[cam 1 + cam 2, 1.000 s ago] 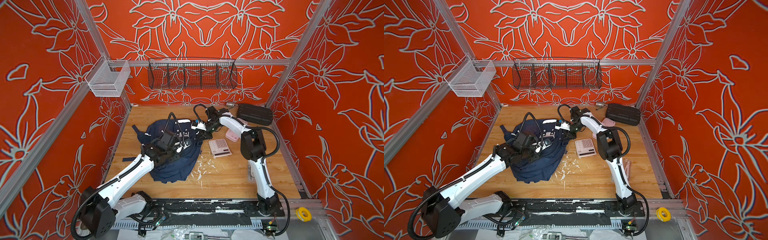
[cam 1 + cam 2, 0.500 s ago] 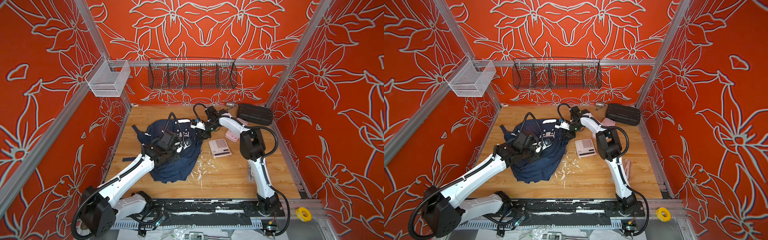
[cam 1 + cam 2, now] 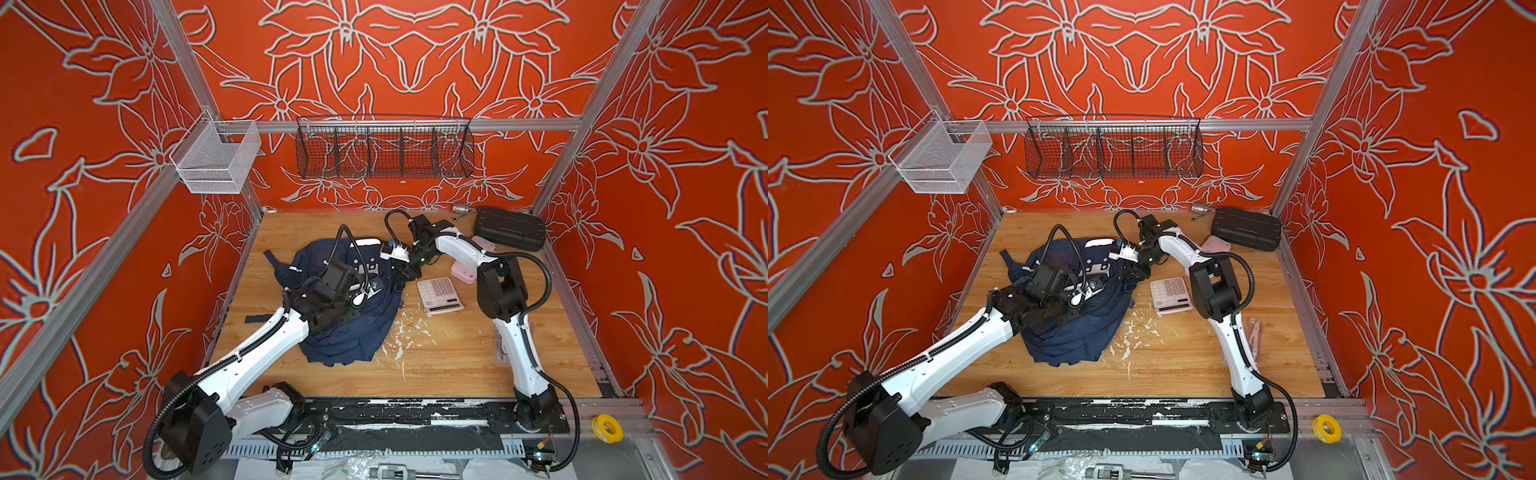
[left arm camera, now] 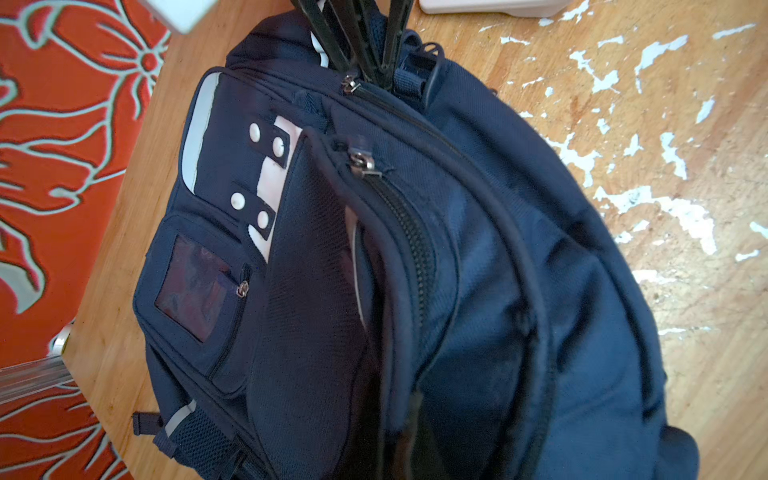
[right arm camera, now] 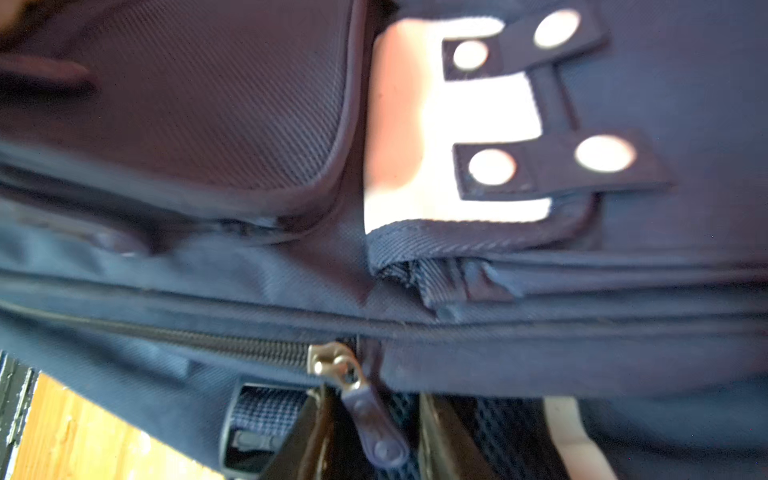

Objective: Pack the student bag

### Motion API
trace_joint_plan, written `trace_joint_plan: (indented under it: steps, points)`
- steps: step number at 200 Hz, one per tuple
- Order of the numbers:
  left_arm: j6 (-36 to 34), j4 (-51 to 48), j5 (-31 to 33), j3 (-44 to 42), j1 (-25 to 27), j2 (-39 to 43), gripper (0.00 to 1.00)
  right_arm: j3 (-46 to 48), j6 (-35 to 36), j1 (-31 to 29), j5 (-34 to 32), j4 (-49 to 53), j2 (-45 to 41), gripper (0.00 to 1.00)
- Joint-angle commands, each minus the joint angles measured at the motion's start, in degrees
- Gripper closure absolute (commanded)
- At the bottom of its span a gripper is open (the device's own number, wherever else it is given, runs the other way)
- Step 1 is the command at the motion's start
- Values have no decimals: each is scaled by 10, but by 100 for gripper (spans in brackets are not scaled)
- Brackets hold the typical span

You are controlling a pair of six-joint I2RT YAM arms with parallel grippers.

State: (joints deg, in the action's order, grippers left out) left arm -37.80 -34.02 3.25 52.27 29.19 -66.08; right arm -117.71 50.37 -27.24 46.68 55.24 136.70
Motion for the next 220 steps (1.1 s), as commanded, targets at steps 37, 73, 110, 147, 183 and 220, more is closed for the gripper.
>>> trace_joint_plan:
  steps: [37, 73, 110, 147, 183, 220]
  points:
    - [10, 21, -7, 22, -1, -4, 100, 13, -18, -9, 9, -34, -12, 92]
    - [14, 22, -7, 22, -2, -3, 100, 54, -18, -8, 18, -61, -48, 90]
    - [19, 18, -3, 22, -2, -2, 100, 83, -18, -7, 8, -79, -66, 87]
    - [39, 0, 3, 30, -2, -5, 100, 121, -27, -7, 5, -129, -93, 89]
    - [47, -8, 14, 22, -2, 6, 100, 154, -51, -7, 2, -177, -114, 96]
    - [76, -15, 41, 30, -2, -2, 100, 169, -74, -11, 15, -200, -137, 100]
